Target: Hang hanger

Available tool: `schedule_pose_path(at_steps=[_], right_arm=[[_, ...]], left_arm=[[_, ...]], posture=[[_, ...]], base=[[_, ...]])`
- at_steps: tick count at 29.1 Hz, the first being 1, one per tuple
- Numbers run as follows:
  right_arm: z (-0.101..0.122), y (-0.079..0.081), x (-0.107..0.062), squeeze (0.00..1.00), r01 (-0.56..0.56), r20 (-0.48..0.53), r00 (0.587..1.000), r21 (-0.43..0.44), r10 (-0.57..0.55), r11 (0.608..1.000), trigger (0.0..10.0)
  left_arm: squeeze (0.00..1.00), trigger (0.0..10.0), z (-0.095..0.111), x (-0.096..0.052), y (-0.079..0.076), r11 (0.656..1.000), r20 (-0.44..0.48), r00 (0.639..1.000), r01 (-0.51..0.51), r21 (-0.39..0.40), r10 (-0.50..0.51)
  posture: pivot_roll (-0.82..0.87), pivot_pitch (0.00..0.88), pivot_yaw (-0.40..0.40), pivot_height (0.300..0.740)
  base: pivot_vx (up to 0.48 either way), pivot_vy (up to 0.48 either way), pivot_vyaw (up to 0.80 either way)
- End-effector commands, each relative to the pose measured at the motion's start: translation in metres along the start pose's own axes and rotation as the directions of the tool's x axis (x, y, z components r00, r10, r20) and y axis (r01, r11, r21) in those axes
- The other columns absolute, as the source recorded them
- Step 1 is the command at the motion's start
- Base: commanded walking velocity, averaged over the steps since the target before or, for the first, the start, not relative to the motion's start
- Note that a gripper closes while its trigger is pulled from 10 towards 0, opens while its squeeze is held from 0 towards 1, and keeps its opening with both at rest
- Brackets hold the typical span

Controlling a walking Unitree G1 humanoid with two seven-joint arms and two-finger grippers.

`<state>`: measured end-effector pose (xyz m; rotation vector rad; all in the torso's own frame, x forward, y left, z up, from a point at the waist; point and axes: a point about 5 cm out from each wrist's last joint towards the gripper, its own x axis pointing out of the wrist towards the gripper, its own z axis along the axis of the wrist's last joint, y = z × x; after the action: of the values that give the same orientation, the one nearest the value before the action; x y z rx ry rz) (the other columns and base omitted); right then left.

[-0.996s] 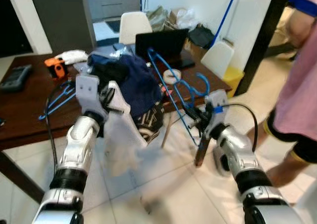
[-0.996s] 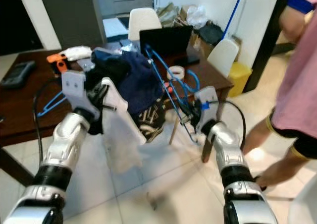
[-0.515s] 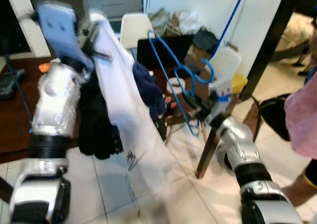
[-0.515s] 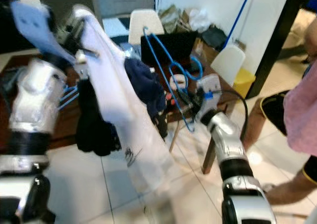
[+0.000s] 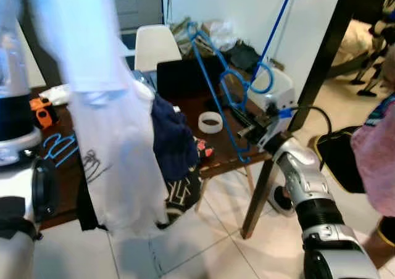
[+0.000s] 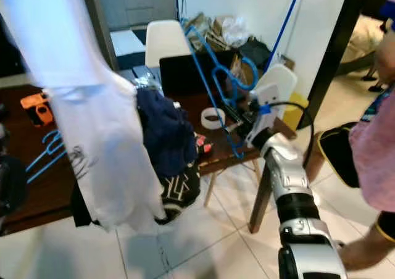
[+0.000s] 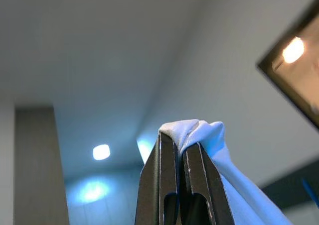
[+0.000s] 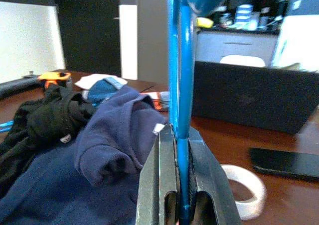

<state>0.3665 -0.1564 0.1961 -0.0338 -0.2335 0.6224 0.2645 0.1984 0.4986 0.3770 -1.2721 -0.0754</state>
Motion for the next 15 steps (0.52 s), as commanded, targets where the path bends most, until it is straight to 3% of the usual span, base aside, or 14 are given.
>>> schedule_pose_path(at_steps=[1, 6, 9, 12, 13, 14, 15], right_arm=[[0.001, -0.002, -0.002, 0.00, 0.016, -0.008, 1.000, -0.004, -0.016, 1.000, 10.0], [0.001, -0.002, -0.002, 0.00, 0.018, -0.014, 1.000, -0.005, -0.018, 1.000, 10.0], [-0.002, 0.000, -0.005, 0.00, 0.020, -0.034, 0.999, -0.018, -0.020, 1.000, 10.0], [-0.002, 0.000, -0.005, 0.00, 0.020, -0.034, 0.999, -0.018, -0.020, 1.000, 10.0], [-0.002, 0.000, -0.007, 0.00, 0.022, -0.043, 0.999, -0.026, -0.023, 0.999, 10.0], [-0.002, 0.000, -0.007, 0.00, 0.022, -0.043, 0.999, -0.026, -0.023, 0.999, 10.0], [-0.001, -0.002, -0.008, 0.00, 0.028, -0.048, 0.998, -0.036, -0.030, 0.999, 10.0]], left_arm=[[0.00, 10.0, 0.002, 0.005, 0.005, 1.000, -0.004, 1.000, 0.012, 0.014, -0.012], [0.00, 10.0, -0.008, 0.000, 0.016, 0.997, -0.063, 0.997, -0.030, 0.068, 0.034], [0.00, 10.0, -0.047, -0.029, 0.032, 0.986, -0.253, 0.959, -0.096, 0.133, 0.127], [0.00, 10.0, -0.047, -0.029, 0.032, 0.986, -0.253, 0.959, -0.096, 0.133, 0.127], [0.00, 10.0, -0.061, -0.041, 0.033, 0.988, -0.313, 0.940, -0.109, 0.111, 0.139], [0.00, 10.0, -0.061, -0.041, 0.033, 0.988, -0.313, 0.940, -0.109, 0.111, 0.139], [0.00, 10.0, -0.080, -0.060, 0.029, 0.989, -0.390, 0.909, -0.122, 0.085, 0.146]], posture=[[0.10, 0.000, 0.002, 0.740], [0.10, 0.000, 0.013, 0.740], [0.09, 0.000, 0.011, 0.740], [0.09, 0.000, 0.011, 0.740], [0.09, 0.000, 0.011, 0.740], [0.09, 0.000, 0.011, 0.740], [0.08, 0.000, 0.014, 0.740]], base=[[0.326, 0.000, 0.00], [0.315, 0.000, 0.00], [0.287, 0.000, 0.00], [0.285, 0.000, 0.00], [0.000, 0.000, 0.00], [0.000, 0.000, 0.00], [0.000, 0.000, 0.00]])
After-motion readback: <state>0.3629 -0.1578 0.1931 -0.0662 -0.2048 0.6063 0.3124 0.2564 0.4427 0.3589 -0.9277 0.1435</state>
